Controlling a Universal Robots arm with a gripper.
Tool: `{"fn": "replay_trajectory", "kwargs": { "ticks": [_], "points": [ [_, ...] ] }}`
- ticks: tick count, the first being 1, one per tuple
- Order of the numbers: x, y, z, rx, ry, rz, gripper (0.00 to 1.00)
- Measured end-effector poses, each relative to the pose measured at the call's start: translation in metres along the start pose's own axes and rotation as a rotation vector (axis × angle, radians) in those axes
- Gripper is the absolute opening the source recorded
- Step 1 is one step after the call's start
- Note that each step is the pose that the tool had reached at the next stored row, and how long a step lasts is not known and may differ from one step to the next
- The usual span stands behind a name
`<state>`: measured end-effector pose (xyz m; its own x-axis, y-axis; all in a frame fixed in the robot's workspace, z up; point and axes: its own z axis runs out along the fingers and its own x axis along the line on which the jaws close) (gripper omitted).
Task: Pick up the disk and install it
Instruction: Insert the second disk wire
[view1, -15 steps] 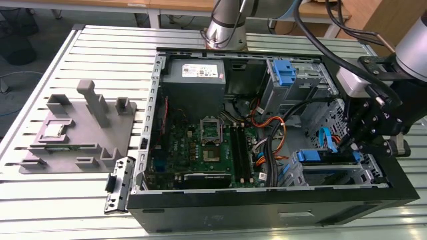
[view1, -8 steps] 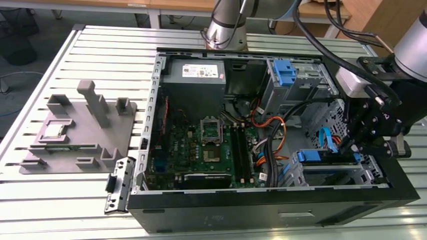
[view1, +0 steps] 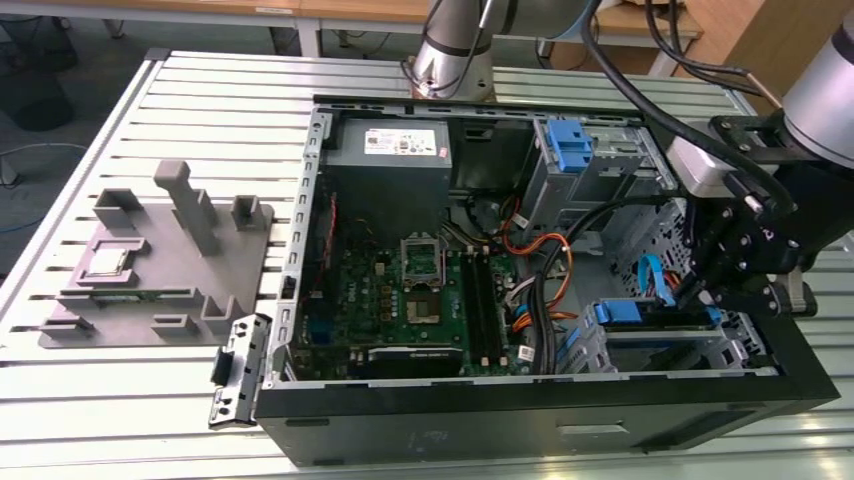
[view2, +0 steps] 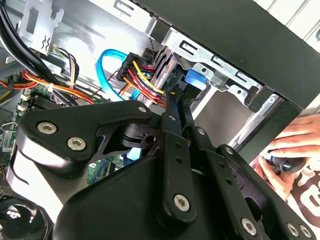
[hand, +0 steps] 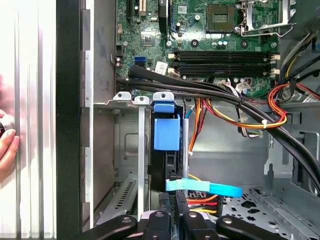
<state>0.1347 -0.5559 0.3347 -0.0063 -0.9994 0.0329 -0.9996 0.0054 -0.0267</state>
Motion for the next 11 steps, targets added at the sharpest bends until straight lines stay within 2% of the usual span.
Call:
{"fn": "replay_trajectory", "kwargs": {
  "ticks": [11],
  "points": [
    [-0.0001,0.0004,0.0027,0.0,0.0005,0.0,0.16]
  ]
}}
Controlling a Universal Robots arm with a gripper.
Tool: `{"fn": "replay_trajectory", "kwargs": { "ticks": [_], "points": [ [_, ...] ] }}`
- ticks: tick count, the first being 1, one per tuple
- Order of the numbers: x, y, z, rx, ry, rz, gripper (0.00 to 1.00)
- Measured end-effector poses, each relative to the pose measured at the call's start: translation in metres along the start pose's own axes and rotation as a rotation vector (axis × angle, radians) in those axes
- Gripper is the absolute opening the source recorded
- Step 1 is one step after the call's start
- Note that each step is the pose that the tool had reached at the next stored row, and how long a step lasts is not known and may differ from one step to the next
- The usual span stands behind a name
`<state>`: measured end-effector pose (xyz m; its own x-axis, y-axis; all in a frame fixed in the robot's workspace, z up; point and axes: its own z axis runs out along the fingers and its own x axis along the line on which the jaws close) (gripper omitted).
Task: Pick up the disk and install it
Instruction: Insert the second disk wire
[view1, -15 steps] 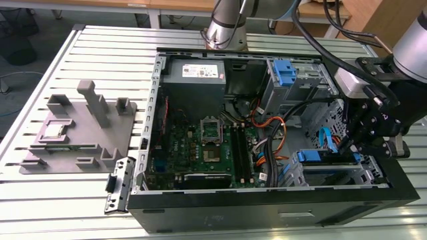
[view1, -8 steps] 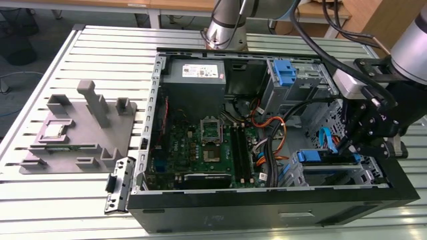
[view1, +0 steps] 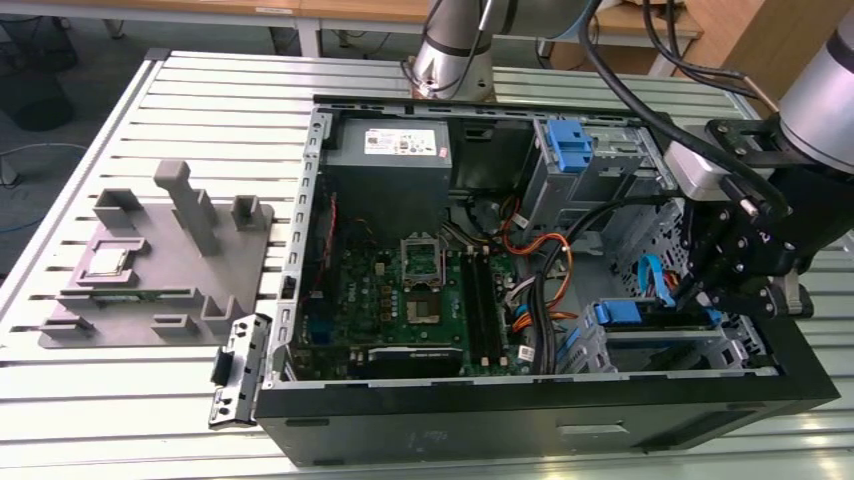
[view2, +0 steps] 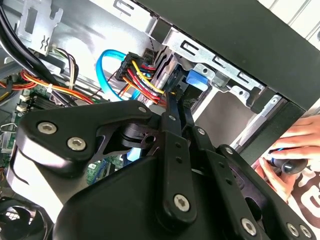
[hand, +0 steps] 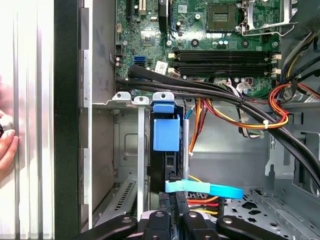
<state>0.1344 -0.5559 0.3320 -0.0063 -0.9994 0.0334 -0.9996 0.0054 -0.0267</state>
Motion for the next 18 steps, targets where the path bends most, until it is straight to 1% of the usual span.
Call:
{"fn": "replay_trajectory", "kwargs": {
  "ticks": [3,4,6,10,11,12,14,15,16,17,18],
  "points": [
    [0.0,0.0,0.0001,0.0,-0.0001,0.0,0.17],
    [0.0,0.0,0.0001,0.0,0.0,0.0,0.24],
    [0.0,0.0,-0.0005,0.0,-0.0001,0.0,0.24],
    [-0.0001,-0.0002,-0.0074,0.0,0.0,0.0,0.24],
    [-0.0001,-0.0002,-0.0076,0.0,-0.0028,0.0,0.24],
    [-0.0001,-0.0003,-0.0075,-0.0001,-0.0151,0.0,0.24],
    [-0.0001,-0.0006,-0.0076,-0.0003,-0.0451,0.001,0.24],
    [-0.0001,-0.0008,-0.0076,-0.0003,-0.0554,0.001,0.24],
    [-0.0001,-0.0008,-0.0075,-0.0004,-0.0627,0.002,0.24],
    [-0.0001,-0.001,-0.0072,-0.0004,-0.0672,0.002,0.24],
    [-0.0002,-0.0011,-0.0068,-0.0004,-0.0696,0.002,0.24]
  ]
}}
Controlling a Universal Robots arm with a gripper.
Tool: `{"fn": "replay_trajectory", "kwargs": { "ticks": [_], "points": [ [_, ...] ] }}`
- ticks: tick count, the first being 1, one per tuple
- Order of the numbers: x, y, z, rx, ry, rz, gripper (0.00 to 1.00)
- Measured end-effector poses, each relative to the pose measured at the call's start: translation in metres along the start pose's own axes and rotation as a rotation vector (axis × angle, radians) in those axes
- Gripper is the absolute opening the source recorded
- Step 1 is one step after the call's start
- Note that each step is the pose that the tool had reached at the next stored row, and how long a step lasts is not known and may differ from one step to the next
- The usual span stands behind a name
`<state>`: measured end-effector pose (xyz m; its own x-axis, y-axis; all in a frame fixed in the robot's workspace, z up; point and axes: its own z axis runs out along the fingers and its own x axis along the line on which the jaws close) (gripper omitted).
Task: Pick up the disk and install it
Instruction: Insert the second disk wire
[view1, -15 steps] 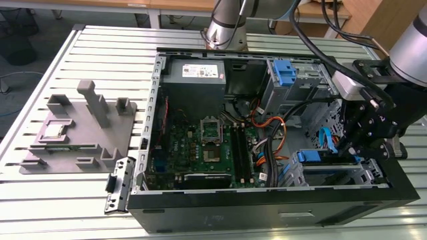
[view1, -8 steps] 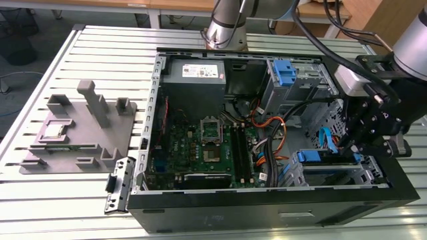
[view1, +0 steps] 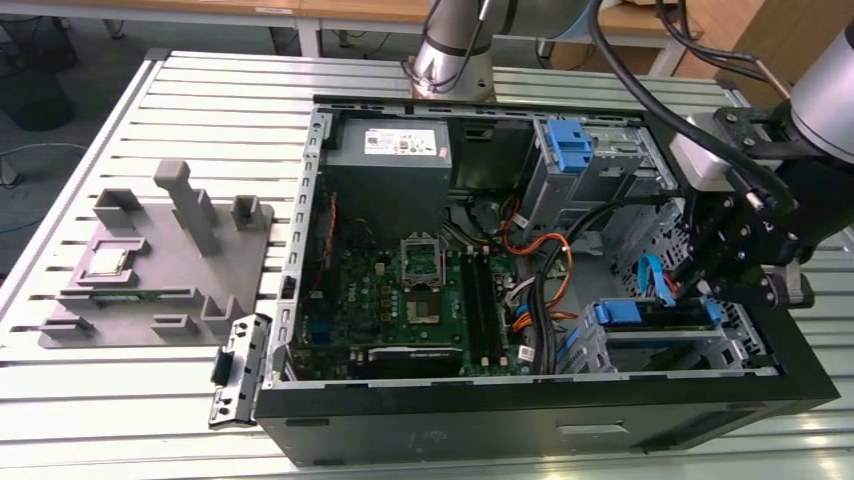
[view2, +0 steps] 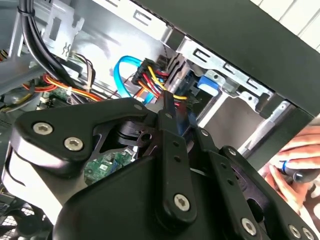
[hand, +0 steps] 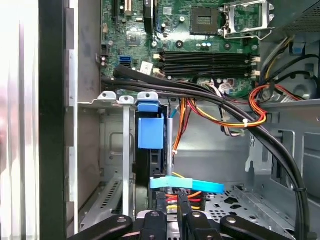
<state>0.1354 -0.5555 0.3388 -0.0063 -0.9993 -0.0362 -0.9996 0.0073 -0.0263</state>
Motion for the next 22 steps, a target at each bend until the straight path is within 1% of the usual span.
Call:
{"fn": "replay_trajectory", "kwargs": {
  "ticks": [3,5,10,15,18,22],
  "points": [
    [0.0001,-0.0015,0.0007,-0.0001,-0.0042,0.0,0.24],
    [0.0001,-0.0026,0.0012,-0.0001,-0.0086,0.0,0.24],
    [0.0009,-0.0042,0.0015,0.0,-0.0089,0.002,0.24],
    [0.0034,-0.0046,0.0014,0.0,-0.0088,0.003,0.24],
    [0.0037,-0.0046,0.003,0.0,-0.0086,0.003,0.24],
    [0.0037,-0.0046,0.0034,0.0,-0.0116,0.003,0.24]
  ]
}}
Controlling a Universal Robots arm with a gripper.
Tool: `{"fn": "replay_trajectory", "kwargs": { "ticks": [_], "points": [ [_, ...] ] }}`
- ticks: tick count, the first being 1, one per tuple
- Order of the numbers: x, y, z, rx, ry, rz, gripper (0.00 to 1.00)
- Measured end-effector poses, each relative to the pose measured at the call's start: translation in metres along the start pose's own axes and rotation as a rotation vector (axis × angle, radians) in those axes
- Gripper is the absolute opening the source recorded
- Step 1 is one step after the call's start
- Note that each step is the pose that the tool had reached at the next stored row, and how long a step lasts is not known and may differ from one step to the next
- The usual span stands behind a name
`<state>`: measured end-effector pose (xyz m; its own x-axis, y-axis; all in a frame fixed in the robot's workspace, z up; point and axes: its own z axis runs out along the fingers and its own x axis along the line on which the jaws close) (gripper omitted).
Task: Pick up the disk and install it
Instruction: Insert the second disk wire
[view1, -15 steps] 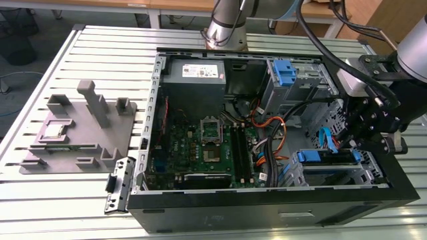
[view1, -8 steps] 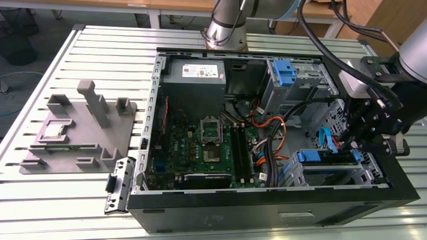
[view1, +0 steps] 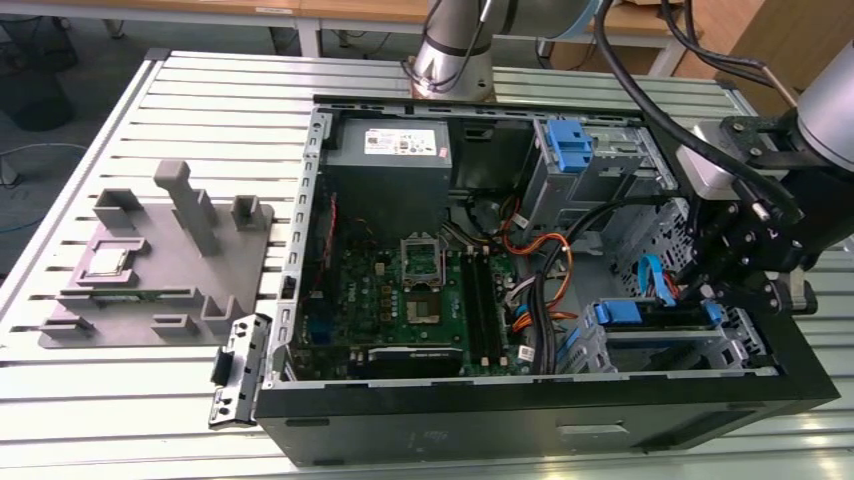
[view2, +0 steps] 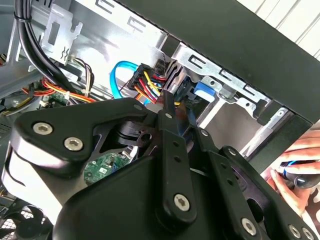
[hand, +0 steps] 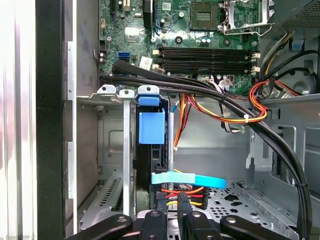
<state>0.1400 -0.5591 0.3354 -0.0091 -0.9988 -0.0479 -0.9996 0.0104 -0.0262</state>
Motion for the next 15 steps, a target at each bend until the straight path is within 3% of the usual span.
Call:
{"fn": "replay_trajectory", "kwargs": {
  "ticks": [15],
  "points": [
    [0.0001,0.0,0.0014,0.0,-0.0013,0.0,0.24]
  ]
}}
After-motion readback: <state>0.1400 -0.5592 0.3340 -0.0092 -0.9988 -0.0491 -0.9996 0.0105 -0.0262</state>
